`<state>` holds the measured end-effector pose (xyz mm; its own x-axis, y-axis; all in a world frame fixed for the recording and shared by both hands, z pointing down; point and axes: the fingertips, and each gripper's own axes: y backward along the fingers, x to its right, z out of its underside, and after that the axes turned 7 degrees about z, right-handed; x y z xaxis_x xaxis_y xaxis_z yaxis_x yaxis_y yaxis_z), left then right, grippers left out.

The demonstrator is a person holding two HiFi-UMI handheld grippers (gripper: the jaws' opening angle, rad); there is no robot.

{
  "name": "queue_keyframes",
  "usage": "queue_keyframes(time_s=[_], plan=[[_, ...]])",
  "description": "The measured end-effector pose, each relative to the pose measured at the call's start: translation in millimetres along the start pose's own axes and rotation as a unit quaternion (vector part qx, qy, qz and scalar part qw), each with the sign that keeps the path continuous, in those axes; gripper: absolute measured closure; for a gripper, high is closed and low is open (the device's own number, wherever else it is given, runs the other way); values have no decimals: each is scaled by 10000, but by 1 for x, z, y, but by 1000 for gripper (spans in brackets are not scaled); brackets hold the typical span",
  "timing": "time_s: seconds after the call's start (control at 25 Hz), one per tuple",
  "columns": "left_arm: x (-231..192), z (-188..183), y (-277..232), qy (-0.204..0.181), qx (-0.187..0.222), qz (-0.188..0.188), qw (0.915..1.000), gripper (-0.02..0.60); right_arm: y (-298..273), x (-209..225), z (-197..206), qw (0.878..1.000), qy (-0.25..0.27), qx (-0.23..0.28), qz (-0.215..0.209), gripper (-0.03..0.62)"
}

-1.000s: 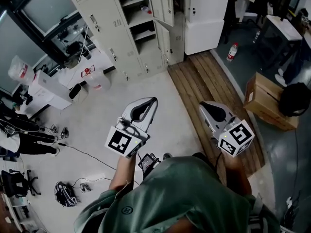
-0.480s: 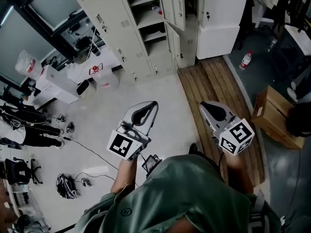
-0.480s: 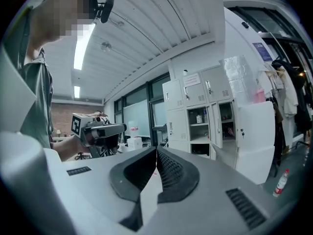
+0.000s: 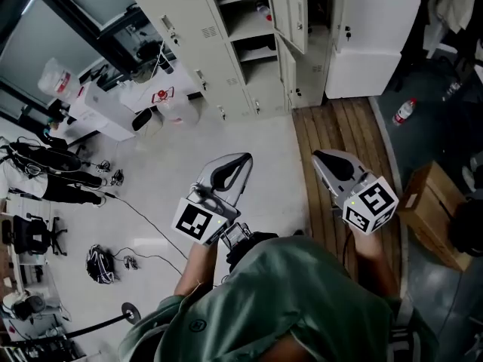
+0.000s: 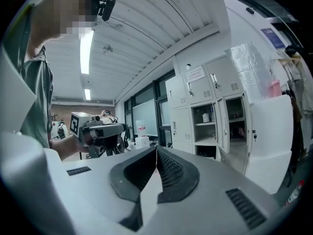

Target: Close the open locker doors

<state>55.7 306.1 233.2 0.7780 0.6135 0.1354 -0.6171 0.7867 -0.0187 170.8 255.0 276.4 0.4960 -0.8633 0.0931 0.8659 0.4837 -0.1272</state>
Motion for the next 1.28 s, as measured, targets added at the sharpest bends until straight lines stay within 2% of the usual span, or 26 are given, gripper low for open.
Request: queue_keyframes(time_s=[0.2, 0.36, 0.64, 0.8, 0.96, 1.28], plan=[[-17, 10, -16, 7, -32, -38, 10000, 580, -14, 21, 12, 9998, -159, -77, 33, 588], [-45, 20, -27, 166, -45, 32, 9998, 580, -35, 35, 15, 9996, -155, -217, 137, 588], [-111, 29, -50, 203, 170, 359, 9990, 580, -93, 58, 4, 9987, -126, -216, 441, 588], [-147, 32, -65, 128, 290, 672, 9972, 580, -130, 71, -2, 9976, -116, -211, 647, 588], [-180, 42, -69, 235, 306, 898, 9952, 580, -166, 76, -11, 9963, -138, -159, 828, 588], [-237, 57, -95, 352, 361, 873, 9949, 580, -220, 105, -10, 9956, -223, -293, 864, 588]])
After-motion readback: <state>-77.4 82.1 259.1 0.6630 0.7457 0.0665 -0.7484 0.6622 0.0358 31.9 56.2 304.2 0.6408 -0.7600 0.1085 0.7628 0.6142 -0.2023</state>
